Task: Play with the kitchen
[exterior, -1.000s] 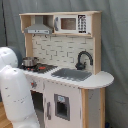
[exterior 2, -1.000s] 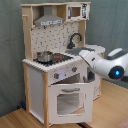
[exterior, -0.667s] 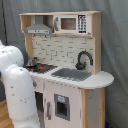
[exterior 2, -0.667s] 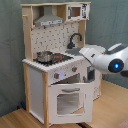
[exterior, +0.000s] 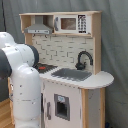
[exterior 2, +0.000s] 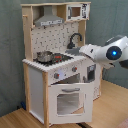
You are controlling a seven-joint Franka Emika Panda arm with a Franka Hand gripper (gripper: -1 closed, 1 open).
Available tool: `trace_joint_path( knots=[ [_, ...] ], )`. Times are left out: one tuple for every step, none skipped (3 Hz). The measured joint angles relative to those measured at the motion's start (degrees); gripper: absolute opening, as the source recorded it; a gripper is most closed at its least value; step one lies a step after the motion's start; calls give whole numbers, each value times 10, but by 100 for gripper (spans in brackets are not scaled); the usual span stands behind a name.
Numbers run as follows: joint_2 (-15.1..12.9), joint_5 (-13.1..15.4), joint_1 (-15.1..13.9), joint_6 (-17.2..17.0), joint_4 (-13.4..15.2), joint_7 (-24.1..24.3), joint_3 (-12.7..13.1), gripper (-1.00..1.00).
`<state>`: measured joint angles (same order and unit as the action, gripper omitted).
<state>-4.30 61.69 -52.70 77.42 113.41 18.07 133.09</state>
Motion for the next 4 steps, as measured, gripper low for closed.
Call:
trace_joint_path(
  knots=[
    [-32, -27, -14, 1, 1, -48, -2, 100],
    [-65, -60, -28, 7, 6, -93, -5, 100],
    [-95, -93, -36, 39, 22, -129, -17, 100],
    [-118, -115, -38, 74, 40, -156, -35, 100]
  ],
)
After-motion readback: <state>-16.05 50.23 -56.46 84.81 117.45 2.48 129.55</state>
